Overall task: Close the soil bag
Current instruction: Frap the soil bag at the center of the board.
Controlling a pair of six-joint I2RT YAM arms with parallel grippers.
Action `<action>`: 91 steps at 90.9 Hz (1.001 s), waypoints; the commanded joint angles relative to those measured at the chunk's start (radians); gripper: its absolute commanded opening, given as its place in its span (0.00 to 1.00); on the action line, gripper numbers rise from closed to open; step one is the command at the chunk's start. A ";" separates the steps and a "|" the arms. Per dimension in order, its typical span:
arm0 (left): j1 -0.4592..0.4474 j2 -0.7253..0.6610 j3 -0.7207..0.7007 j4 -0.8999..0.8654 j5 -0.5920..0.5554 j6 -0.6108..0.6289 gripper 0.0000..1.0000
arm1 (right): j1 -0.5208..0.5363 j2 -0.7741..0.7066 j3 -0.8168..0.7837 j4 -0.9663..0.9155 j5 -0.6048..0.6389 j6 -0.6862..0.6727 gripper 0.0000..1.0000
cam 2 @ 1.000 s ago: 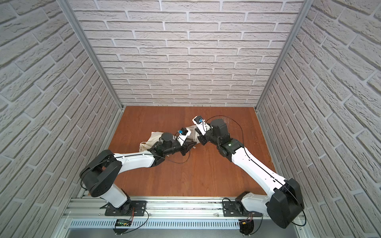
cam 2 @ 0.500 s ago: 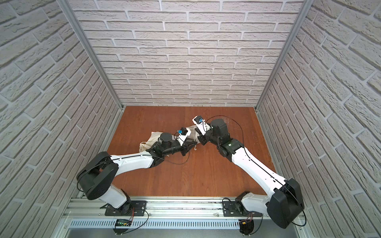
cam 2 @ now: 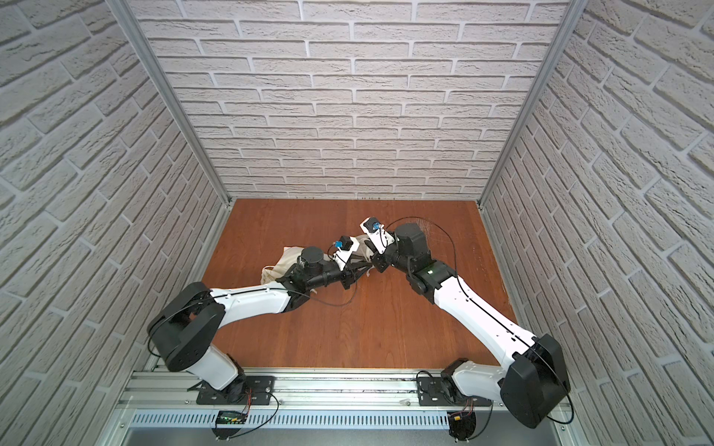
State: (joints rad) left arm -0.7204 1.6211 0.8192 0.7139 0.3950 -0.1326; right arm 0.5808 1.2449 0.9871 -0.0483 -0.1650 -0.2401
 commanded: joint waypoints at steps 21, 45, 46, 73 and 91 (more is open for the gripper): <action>-0.004 0.112 0.032 0.159 -0.015 -0.049 0.30 | -0.007 -0.041 -0.022 0.093 -0.053 0.028 0.03; -0.004 0.091 -0.014 0.219 -0.027 -0.052 0.17 | -0.038 -0.053 -0.039 0.091 -0.046 0.038 0.03; -0.004 0.085 -0.019 0.219 -0.028 -0.052 0.16 | -0.041 -0.054 -0.041 0.089 -0.043 0.038 0.03; -0.001 -0.127 -0.165 0.118 -0.089 -0.025 0.00 | -0.111 -0.035 -0.077 0.078 0.019 0.020 0.04; -0.001 -0.325 -0.113 -0.142 -0.133 -0.031 0.00 | -0.100 -0.009 -0.091 0.080 -0.021 0.003 0.14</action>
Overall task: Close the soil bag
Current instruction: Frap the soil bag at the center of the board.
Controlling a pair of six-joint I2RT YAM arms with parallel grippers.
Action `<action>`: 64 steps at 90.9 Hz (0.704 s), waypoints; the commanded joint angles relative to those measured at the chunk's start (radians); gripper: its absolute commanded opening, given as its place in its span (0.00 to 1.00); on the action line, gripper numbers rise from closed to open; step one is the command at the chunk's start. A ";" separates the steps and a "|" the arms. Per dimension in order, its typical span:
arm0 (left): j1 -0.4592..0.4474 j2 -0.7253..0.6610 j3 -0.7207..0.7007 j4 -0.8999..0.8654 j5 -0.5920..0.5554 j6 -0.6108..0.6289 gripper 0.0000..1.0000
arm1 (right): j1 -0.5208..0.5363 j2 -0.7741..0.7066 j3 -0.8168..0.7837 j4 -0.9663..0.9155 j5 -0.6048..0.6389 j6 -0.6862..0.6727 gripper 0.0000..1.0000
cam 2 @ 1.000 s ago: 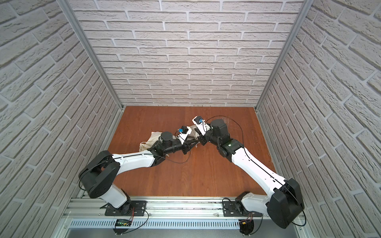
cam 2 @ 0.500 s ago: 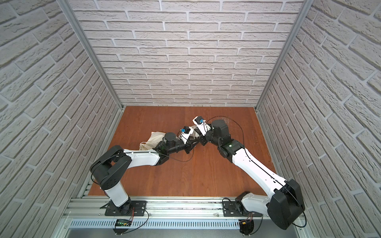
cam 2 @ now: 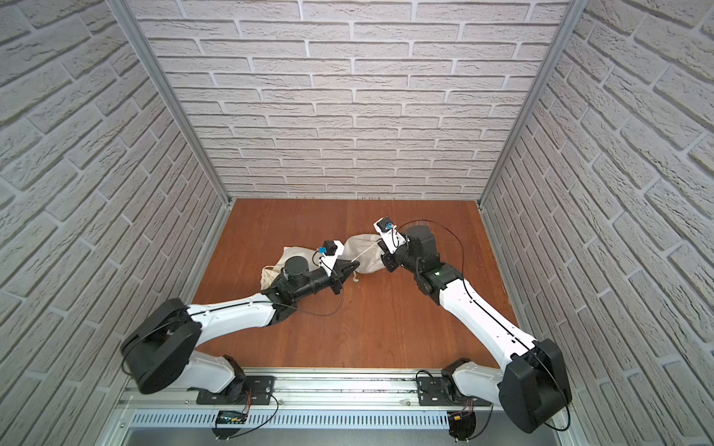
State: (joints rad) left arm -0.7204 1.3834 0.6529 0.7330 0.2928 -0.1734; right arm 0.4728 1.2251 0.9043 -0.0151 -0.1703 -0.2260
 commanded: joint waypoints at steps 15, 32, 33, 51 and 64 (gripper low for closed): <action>-0.008 -0.149 0.167 -0.343 -0.038 -0.017 0.00 | 0.079 0.010 0.021 0.062 -0.045 -0.024 0.29; -0.012 -0.161 0.233 -0.407 -0.038 -0.025 0.00 | 0.138 0.025 0.073 0.063 -0.078 -0.009 0.45; -0.012 -0.161 0.237 -0.409 -0.037 -0.025 0.00 | 0.141 0.026 0.075 0.062 -0.074 -0.009 0.45; -0.014 -0.176 0.257 -0.439 -0.056 -0.025 0.00 | 0.158 0.016 0.097 0.021 -0.008 -0.004 0.35; -0.012 -0.208 0.263 -0.472 -0.090 -0.023 0.00 | 0.156 -0.018 0.069 -0.018 0.091 -0.021 0.22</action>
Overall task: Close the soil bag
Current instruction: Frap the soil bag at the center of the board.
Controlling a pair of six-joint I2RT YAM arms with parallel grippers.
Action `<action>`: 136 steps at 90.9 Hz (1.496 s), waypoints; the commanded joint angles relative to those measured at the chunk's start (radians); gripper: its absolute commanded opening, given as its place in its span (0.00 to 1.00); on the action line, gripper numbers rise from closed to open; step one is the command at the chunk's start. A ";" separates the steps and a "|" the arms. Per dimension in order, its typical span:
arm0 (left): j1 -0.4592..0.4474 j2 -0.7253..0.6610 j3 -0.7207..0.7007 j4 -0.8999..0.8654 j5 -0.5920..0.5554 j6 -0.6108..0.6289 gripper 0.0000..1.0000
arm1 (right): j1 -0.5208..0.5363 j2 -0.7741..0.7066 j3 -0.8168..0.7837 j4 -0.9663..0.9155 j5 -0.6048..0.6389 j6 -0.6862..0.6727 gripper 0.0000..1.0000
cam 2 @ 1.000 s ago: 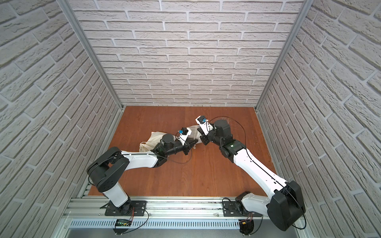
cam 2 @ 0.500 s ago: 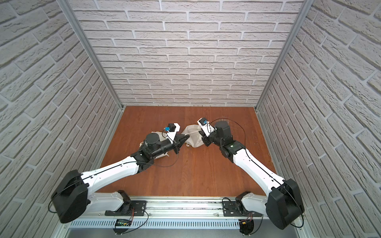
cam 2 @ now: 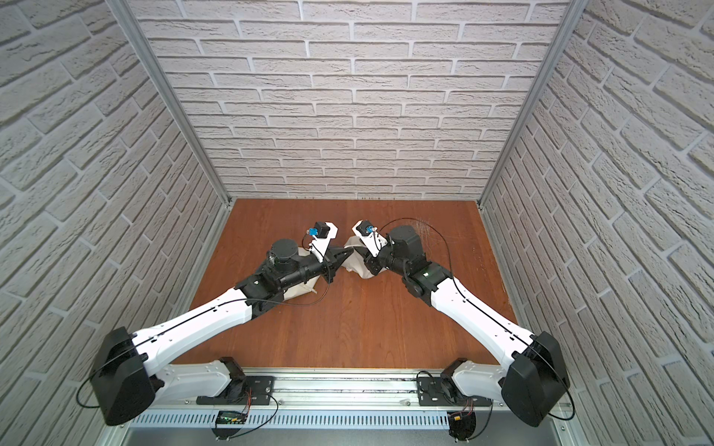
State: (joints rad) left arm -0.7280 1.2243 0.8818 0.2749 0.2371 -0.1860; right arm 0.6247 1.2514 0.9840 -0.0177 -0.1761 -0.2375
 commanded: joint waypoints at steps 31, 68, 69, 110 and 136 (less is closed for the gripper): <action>0.119 -0.290 0.087 -0.234 -0.316 -0.149 0.00 | -0.242 0.155 0.004 -0.217 0.325 0.111 0.11; 0.333 -0.251 0.373 -0.421 -0.413 -0.143 0.00 | -0.230 0.174 0.441 -0.373 0.388 0.051 0.13; 0.334 -0.249 0.372 -0.422 -0.416 -0.142 0.00 | -0.230 0.181 0.449 -0.378 0.399 0.048 0.13; 0.441 -0.259 0.254 -0.402 -0.433 -0.229 0.00 | -0.276 0.334 0.328 -0.378 0.634 0.075 0.12; 0.441 -0.250 0.393 -0.449 -0.436 -0.185 0.00 | -0.275 0.252 0.549 -0.479 0.681 0.032 0.11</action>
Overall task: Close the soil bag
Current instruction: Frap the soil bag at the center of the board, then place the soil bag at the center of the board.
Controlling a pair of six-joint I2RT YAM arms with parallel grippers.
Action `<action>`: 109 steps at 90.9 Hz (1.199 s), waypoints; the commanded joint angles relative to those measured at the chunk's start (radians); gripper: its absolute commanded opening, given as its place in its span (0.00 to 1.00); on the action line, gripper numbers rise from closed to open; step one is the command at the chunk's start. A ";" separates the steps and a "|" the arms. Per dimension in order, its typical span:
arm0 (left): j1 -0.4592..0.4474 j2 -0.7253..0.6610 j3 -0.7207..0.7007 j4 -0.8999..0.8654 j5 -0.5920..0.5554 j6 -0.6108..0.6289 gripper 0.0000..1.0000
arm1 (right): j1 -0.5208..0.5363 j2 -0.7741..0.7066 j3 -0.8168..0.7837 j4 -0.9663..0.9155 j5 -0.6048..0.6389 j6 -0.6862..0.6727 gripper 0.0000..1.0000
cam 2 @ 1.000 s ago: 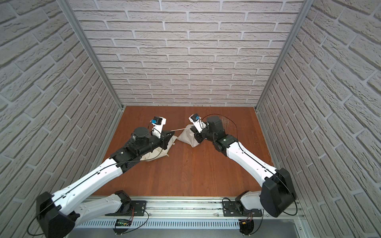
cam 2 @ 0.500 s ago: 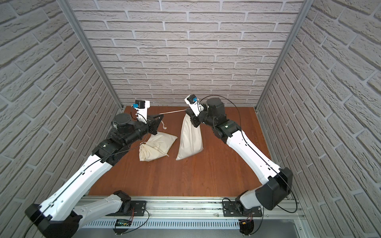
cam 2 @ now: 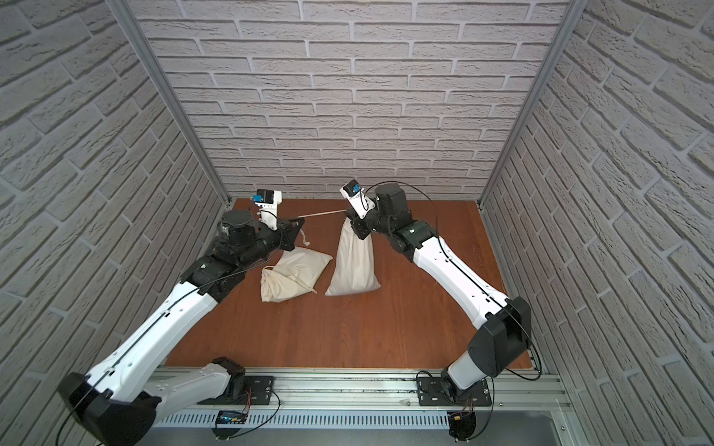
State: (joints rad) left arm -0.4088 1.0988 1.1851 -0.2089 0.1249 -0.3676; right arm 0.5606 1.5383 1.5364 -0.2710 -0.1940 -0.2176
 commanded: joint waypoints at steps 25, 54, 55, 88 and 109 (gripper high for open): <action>0.116 -0.119 -0.139 0.088 -0.303 -0.092 0.00 | -0.248 -0.020 -0.289 -0.120 0.649 0.128 0.10; 0.014 0.002 -0.468 0.195 -0.404 -0.188 0.00 | -0.248 -0.132 -0.663 0.027 0.527 0.337 0.11; 0.014 0.007 -0.474 0.197 -0.405 -0.194 0.00 | -0.248 -0.133 -0.671 0.027 0.528 0.341 0.11; -0.105 0.008 -0.546 0.243 -0.521 -0.176 0.00 | -0.247 -0.532 -0.906 0.074 0.344 0.370 0.20; -0.110 0.008 -0.587 0.307 -0.596 -0.174 0.14 | -0.261 -0.825 -0.993 -0.007 0.390 0.358 0.49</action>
State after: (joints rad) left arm -0.5121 1.1046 0.6052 0.0864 -0.3115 -0.5415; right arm 0.2993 0.8127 0.5770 -0.1963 0.0689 0.1284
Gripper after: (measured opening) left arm 0.062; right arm 0.430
